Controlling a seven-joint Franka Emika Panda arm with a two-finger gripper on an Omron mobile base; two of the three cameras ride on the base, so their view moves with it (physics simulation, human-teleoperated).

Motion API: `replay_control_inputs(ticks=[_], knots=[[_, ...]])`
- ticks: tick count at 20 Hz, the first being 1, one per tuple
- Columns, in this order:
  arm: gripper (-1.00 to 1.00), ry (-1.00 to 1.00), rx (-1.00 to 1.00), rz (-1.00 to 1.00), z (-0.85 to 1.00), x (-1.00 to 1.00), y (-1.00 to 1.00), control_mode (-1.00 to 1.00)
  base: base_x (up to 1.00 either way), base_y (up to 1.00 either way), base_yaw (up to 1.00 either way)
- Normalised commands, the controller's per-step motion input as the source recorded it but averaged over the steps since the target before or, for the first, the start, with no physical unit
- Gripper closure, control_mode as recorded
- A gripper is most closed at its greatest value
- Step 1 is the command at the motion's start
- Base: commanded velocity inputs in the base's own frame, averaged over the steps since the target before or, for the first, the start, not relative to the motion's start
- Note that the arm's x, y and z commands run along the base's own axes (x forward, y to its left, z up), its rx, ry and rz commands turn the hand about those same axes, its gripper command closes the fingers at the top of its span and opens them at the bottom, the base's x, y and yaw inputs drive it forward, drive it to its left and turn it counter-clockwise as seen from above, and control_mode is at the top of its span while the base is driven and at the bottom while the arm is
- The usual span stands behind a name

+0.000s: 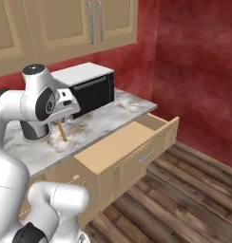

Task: Organize the utensils by type. Pick up the wooden spoons from the counter and place them in the open cabinet. Then pick up the metallic utensils from the counter and place them in the open drawer.

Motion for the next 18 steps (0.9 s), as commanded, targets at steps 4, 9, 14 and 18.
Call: replay_control_inputs(ticks=[4,9,14,18], knots=[[1.00,0.00,0.00,0.00,0.00,0.00,0.00,1.00,-0.93,-0.18,0.00],[1.00,0.00,0.00,0.00,0.00,0.00,0.00,1.00,-0.89,-0.08,0.04],[1.00,0.00,0.00,0.00,0.00,0.00,0.00,1.00,-0.86,0.22,0.26],[1.00,0.00,0.00,0.00,0.00,0.00,0.00,1.00,-0.88,0.61,0.28]])
